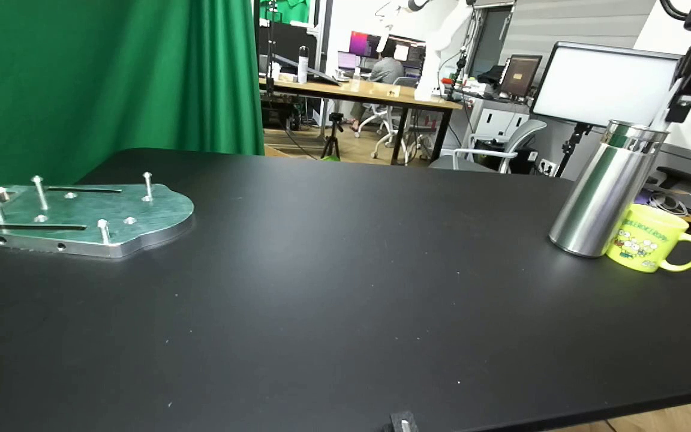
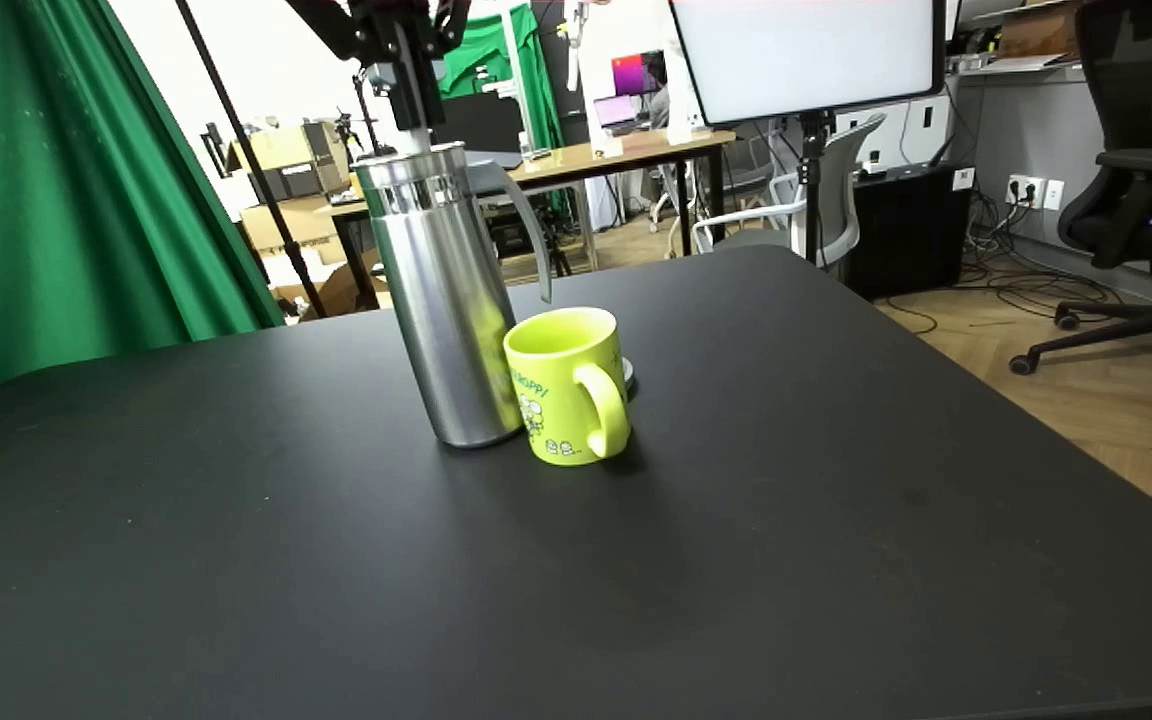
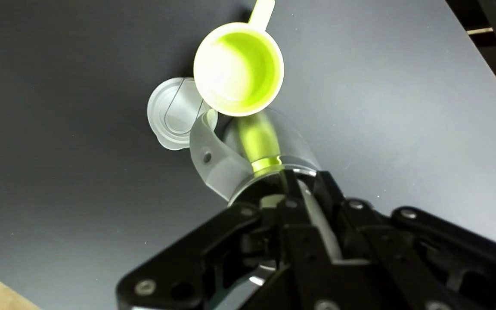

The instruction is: Clean the bottle by moving the brush up and down.

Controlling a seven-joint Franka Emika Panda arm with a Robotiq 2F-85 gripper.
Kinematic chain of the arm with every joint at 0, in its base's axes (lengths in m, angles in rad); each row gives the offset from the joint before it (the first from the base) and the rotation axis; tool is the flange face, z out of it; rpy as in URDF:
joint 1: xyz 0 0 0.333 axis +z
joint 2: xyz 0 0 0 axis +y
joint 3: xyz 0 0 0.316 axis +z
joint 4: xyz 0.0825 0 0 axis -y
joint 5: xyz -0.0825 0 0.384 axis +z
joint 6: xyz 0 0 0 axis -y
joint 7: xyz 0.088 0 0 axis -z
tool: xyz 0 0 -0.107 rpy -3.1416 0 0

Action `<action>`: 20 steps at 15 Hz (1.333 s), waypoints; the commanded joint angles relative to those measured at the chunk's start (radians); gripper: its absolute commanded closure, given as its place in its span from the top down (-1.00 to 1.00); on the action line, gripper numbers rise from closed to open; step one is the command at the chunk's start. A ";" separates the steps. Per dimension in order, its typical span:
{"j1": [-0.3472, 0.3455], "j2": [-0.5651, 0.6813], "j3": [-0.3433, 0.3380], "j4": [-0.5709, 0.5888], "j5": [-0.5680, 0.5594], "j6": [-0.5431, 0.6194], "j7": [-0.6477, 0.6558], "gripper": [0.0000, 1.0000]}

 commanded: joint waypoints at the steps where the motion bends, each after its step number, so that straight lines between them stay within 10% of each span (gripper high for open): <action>1: -0.009 -0.034 0.021 0.037 -0.021 -0.045 0.017 -0.93; 10: 0.005 -0.198 0.023 0.084 -0.055 -0.102 0.012 -0.93; 20: -0.014 -0.014 0.013 0.073 -0.029 -0.069 0.002 -0.93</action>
